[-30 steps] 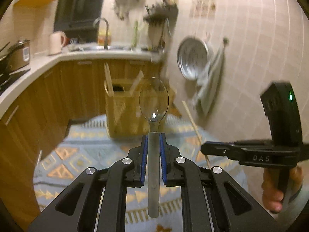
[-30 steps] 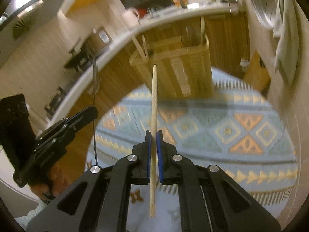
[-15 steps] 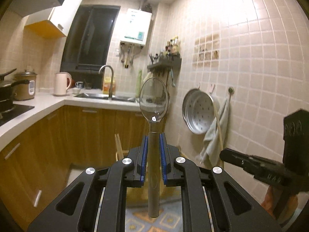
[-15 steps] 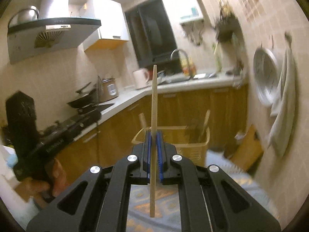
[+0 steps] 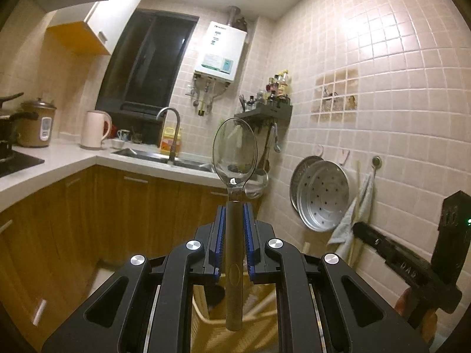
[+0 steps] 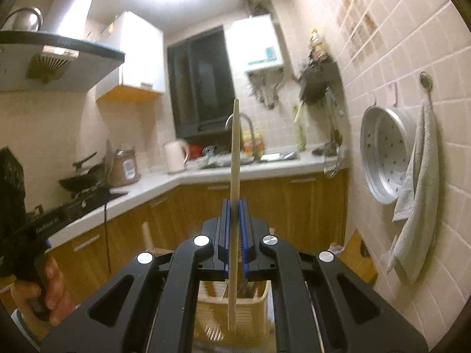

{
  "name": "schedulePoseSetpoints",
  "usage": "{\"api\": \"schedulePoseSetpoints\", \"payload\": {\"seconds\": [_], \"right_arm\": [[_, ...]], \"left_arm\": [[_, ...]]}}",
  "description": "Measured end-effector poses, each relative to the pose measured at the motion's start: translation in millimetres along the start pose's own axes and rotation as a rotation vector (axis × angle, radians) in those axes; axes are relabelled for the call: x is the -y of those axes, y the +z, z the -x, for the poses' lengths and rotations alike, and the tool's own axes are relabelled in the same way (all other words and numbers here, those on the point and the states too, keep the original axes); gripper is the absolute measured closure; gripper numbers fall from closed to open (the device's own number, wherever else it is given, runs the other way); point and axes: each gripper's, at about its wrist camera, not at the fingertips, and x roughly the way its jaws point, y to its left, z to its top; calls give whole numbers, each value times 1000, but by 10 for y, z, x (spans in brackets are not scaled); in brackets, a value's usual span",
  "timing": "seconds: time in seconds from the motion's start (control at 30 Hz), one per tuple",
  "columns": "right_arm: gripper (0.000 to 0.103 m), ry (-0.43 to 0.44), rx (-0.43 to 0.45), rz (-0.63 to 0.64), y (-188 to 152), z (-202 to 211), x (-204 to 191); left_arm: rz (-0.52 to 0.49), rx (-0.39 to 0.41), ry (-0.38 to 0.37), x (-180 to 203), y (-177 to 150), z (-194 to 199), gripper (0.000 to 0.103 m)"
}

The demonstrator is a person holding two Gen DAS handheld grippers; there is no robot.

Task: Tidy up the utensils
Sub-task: 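Lift the spoon with the left tool while the right tool lifts the stick over the basket, then lower both into the basket, open the left tool while the right tool opens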

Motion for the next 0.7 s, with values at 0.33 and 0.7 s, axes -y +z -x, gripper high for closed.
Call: {"api": "schedulePoseSetpoints", "payload": {"seconds": [0.33,0.7], "right_arm": [[98,-49,115,10,-9,-237,8],[98,-54,58,4,-322,-510,104]], "left_arm": [[9,4,10,-103,-132,-223,93],[18,-32,27,-195,-286,-309,93]]}}
